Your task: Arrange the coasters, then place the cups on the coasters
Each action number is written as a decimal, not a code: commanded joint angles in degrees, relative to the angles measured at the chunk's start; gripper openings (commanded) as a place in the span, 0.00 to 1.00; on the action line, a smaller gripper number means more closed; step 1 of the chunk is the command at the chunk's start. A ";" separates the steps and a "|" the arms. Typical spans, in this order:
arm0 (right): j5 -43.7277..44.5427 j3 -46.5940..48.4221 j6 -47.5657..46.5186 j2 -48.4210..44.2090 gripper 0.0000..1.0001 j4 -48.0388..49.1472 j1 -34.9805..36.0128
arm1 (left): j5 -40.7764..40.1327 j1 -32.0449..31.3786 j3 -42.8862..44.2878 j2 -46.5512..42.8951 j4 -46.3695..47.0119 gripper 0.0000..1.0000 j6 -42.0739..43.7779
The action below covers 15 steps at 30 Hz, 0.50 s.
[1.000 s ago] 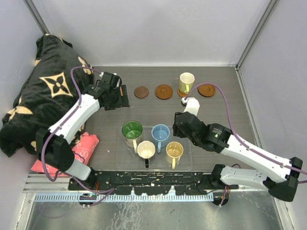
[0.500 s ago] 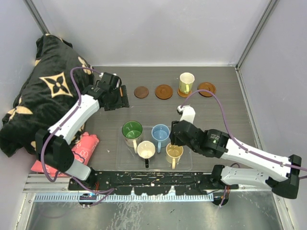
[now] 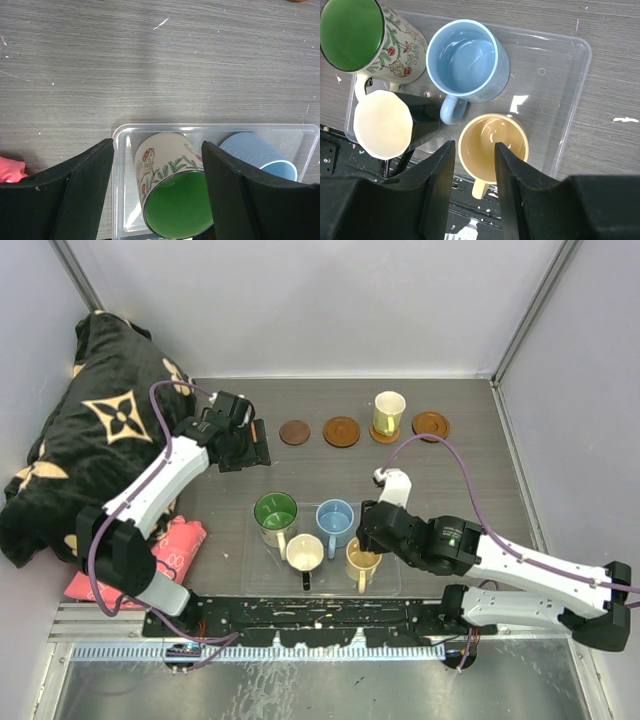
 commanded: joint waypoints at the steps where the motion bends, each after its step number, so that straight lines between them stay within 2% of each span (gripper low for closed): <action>1: 1.46 -0.30 0.93 0.88 0.43 1.73 0.51 | 0.51 -0.24 1.71 -0.46 1.57 0.72 -0.19; 15: 3.07 -1.45 -0.90 2.41 0.43 5.47 0.61 | -0.82 -1.59 -3.90 -7.58 -0.72 0.72 -0.36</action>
